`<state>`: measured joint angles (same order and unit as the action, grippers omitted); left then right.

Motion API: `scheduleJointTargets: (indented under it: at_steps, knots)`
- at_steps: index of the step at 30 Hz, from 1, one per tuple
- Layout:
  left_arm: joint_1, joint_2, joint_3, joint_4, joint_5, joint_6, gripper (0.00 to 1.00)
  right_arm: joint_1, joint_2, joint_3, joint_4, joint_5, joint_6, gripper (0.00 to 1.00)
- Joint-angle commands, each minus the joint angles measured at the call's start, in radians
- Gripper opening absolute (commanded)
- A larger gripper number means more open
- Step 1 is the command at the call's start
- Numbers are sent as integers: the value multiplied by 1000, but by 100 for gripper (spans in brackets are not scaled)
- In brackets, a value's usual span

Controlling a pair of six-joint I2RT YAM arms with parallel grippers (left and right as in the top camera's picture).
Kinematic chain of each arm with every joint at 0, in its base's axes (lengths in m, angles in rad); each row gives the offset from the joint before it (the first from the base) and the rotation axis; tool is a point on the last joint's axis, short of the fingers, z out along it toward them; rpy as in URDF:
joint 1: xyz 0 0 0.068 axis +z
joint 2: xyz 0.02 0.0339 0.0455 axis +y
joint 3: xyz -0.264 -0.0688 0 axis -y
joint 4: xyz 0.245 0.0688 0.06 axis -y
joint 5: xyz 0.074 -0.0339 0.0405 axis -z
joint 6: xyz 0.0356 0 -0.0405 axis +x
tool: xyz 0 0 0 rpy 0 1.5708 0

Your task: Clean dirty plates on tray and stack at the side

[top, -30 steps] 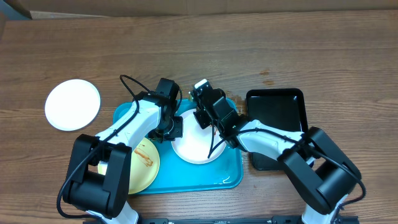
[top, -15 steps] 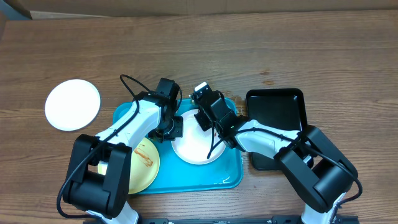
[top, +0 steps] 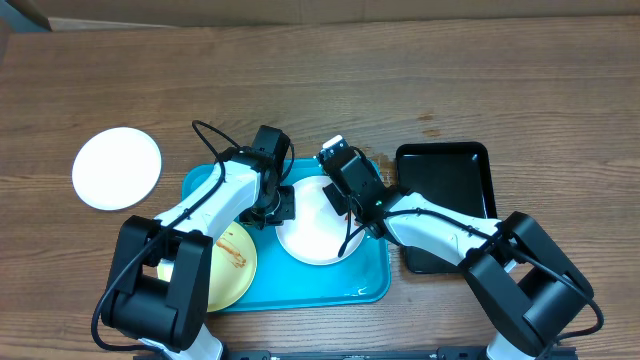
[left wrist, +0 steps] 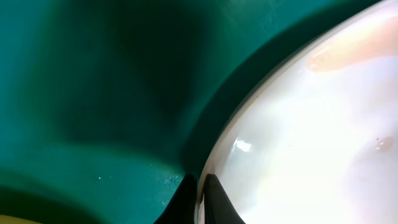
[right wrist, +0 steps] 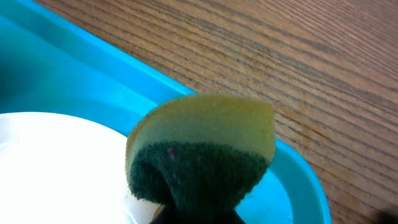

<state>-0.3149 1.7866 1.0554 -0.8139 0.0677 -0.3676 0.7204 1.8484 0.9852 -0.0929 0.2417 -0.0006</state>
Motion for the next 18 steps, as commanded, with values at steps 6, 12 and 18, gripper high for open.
scheduleJointTargets:
  at_steps: [6, 12, 18]
  knots:
    - [2, 11, -10, 4, -78, -40, 4, -6, -171, 40, 32, -50, 32, 4]
    - [2, 11, -10, 3, -78, -40, 4, -6, -213, 42, -8, -174, 87, 4]
    - [2, 11, -10, 3, -75, -40, 4, 0, -105, 42, -14, -214, 87, 4]
